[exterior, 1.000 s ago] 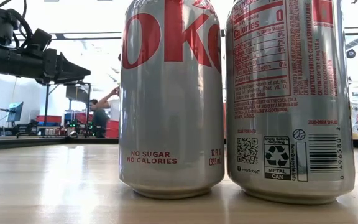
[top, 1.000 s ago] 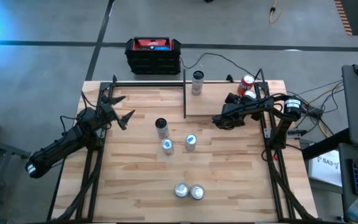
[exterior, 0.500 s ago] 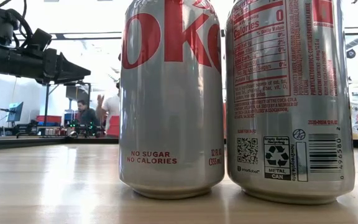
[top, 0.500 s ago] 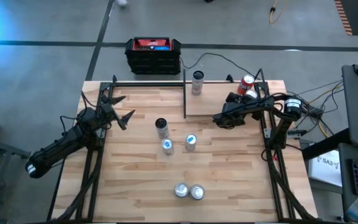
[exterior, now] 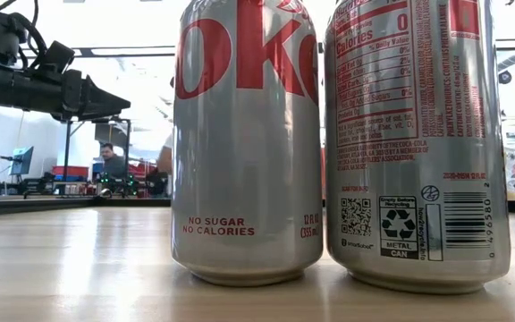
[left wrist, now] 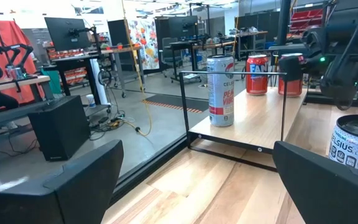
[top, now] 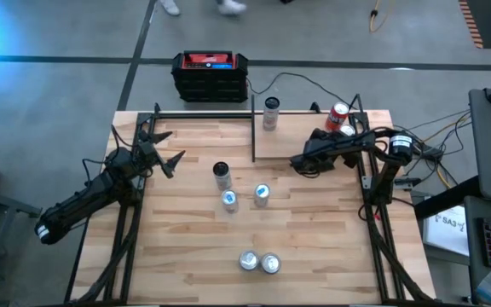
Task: Place canned beverage on shelf
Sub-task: Put the red soda can on the shelf aligned with the other red soda can, then put the right blue soda can on the shelf
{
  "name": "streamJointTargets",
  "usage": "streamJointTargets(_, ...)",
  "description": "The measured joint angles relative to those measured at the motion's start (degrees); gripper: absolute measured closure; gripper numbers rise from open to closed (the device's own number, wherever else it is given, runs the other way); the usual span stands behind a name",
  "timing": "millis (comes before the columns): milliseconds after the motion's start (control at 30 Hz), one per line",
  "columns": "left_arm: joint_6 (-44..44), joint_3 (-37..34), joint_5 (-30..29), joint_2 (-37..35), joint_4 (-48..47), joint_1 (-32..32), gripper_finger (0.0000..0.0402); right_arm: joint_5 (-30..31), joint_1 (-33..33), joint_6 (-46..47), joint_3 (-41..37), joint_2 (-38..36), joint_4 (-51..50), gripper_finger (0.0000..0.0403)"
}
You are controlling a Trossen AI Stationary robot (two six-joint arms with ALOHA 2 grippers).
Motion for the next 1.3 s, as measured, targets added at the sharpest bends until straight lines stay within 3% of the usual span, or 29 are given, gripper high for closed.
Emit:
streamJointTargets(267,0.0,0.0,0.0,0.0,0.0,0.0,0.0003,-2.1,0.0,-6.4,3.6,0.0,-0.3,0.0031)
streamJointTargets(533,0.0,0.0,0.0,0.0,0.0,0.0,0.0003,-9.2,0.0,-13.6,8.7,0.0,-0.4,0.0030)
streamJointTargets(833,0.0,0.0,0.0,0.0,0.0,0.0,0.0003,-26.2,0.2,-20.5,14.1,-1.6,-0.3,0.0030)
streamJointTargets(1300,0.0,0.0,0.0,0.0,0.0,0.0,0.0003,-55.0,6.3,-33.3,29.9,-4.2,0.0,0.0030)
